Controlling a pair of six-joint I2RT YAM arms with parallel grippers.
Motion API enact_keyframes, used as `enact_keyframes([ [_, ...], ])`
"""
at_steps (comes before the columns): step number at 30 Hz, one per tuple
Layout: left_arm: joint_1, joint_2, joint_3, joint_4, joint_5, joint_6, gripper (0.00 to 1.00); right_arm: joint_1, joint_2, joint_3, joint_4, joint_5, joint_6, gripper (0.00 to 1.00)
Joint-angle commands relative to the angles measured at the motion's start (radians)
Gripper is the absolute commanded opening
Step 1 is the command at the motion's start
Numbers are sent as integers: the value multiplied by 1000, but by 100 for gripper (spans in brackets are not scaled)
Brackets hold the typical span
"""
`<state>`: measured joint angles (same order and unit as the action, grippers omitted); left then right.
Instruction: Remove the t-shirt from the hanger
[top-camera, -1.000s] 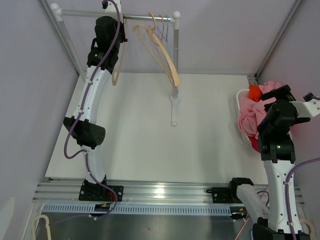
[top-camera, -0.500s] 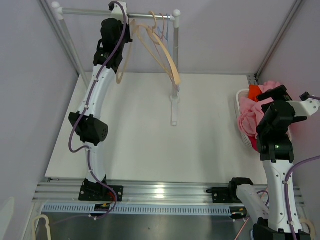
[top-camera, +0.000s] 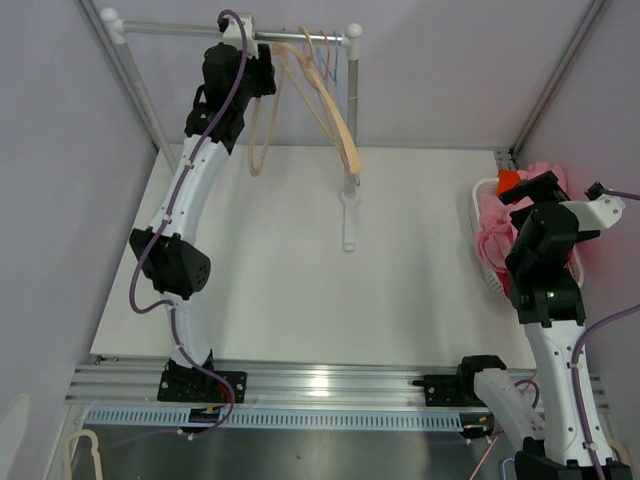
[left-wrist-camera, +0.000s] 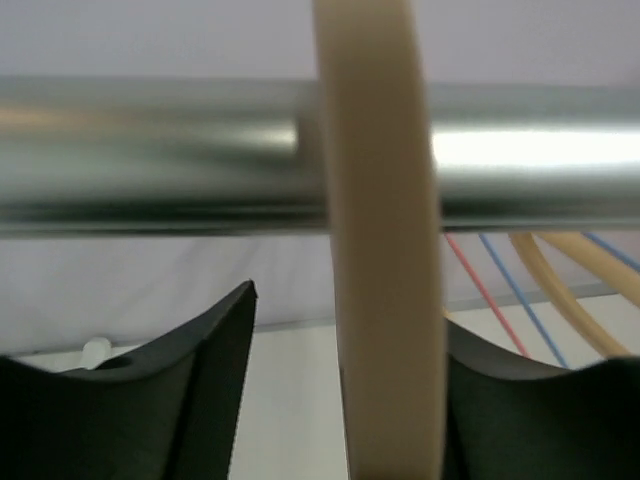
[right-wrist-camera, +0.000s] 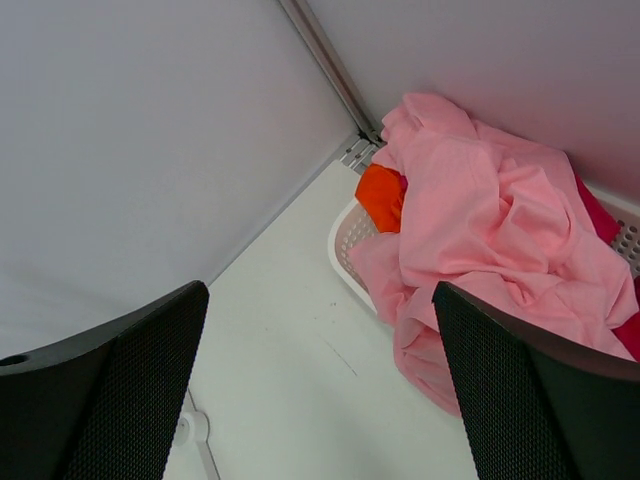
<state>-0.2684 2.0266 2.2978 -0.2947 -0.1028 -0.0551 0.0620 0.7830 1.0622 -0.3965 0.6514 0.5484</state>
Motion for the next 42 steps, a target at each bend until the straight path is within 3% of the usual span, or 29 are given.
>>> enact_keyframes([
  [1, -14, -80, -69, -58, -64, -3, 62, 16, -31, 10, -16, 19, -5, 100],
  [6, -11, -172, -136, -122, -305, -14, 99, 35, -53, 10, -36, -4, -16, 100],
  [10, -9, -273, -239, -116, -365, -44, 100, 47, -48, 9, -51, -22, -18, 100],
  [15, -9, -433, -377, -87, -218, -118, 99, 68, -48, 7, -67, -36, 2, 100],
  [18, -29, -541, -458, -103, -209, -176, 100, 84, -53, 4, -84, -38, 2, 100],
  [25, -109, -934, -870, -61, -127, -279, 100, 108, -73, -28, -87, -104, -28, 99],
  [32, -179, -1344, -1215, -154, 248, -333, 99, 202, -73, -71, -77, -174, -35, 99],
  [37, -206, -1561, -1357, -302, 227, -305, 100, 274, -94, -117, -85, -104, -57, 99],
  [42, -206, -1648, -1460, -397, 169, -281, 99, 291, -114, -174, -94, -102, -21, 99],
])
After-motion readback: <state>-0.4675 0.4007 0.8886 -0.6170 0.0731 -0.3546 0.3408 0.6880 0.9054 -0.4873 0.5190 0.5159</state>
